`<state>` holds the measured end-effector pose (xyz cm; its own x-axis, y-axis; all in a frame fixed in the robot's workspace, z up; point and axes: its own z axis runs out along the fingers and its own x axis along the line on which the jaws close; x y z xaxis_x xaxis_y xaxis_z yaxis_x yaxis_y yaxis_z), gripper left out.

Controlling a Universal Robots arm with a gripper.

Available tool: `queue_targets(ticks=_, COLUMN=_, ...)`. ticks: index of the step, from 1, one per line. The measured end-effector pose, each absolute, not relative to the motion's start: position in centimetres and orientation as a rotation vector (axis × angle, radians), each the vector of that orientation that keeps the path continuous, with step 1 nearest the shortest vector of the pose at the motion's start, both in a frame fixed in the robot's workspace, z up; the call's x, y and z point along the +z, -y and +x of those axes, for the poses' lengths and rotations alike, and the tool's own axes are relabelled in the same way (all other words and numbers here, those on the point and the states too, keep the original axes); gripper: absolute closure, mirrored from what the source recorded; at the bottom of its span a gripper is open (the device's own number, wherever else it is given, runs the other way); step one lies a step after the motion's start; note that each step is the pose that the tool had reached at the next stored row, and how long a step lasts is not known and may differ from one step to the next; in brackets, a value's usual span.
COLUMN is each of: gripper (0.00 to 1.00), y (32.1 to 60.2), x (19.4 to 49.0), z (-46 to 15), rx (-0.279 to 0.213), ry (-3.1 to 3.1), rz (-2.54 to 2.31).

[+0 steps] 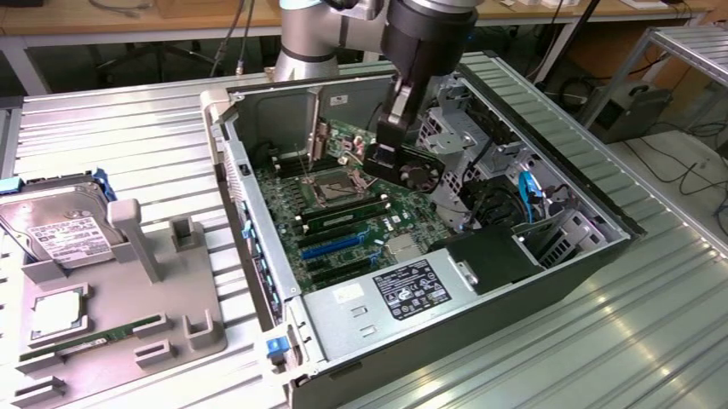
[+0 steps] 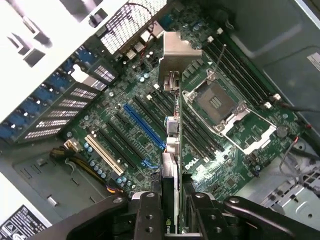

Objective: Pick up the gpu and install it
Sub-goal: 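Insert the gpu into the slot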

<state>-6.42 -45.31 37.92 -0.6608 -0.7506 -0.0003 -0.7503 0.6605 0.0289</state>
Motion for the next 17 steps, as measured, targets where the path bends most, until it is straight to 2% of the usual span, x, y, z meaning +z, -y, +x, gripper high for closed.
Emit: queue_targets(ticks=17, gripper=0.74, y=45.31, x=37.1, z=-6.42, rx=-0.039, ry=2.585, rz=1.757)
